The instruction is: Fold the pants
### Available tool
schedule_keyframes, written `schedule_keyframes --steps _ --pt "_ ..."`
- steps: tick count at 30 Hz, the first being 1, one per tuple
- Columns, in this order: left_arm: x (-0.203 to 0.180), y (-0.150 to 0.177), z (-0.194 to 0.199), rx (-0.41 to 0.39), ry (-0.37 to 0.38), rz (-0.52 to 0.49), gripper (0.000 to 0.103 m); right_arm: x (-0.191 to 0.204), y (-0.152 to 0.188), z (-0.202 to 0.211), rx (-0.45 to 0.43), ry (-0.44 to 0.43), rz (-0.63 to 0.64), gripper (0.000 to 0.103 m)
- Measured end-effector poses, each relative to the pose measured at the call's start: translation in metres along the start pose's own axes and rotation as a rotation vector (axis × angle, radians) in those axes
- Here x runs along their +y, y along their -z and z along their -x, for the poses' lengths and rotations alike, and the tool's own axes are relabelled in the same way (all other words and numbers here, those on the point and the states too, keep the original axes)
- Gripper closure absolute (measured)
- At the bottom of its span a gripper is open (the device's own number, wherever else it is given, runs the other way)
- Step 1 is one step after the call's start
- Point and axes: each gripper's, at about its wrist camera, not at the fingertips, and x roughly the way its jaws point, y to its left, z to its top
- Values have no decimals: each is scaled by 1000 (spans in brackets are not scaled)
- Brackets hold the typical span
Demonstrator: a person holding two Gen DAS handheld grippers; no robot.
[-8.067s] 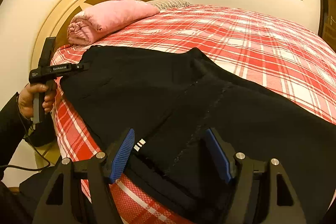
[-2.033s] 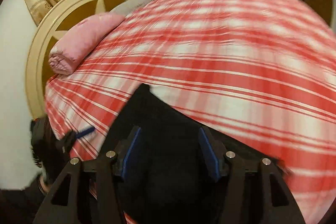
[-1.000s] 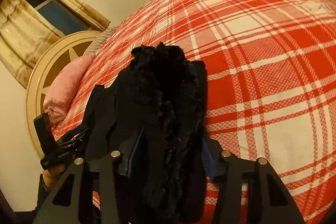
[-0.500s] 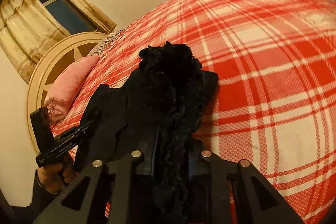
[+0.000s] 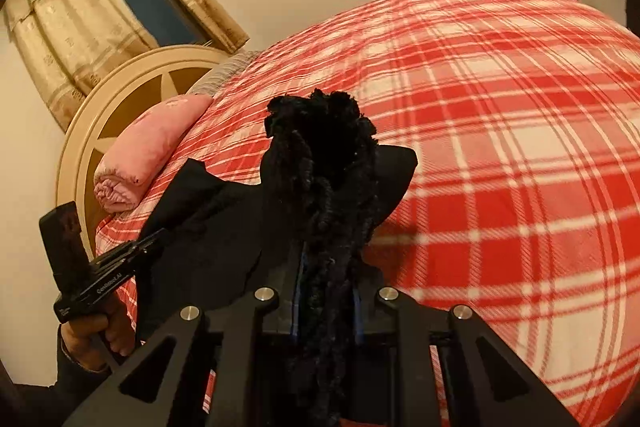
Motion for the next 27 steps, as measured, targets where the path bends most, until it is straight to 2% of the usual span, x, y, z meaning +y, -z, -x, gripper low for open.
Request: schedule_keyframes --steps 10,27 --pt "44 -8 31 -49 -109 35 94 58 -38 -53 41 -74 109 85" --pt "133 5 57 -60 -264 156 94 154 -69 -147 130 -174 240 85"
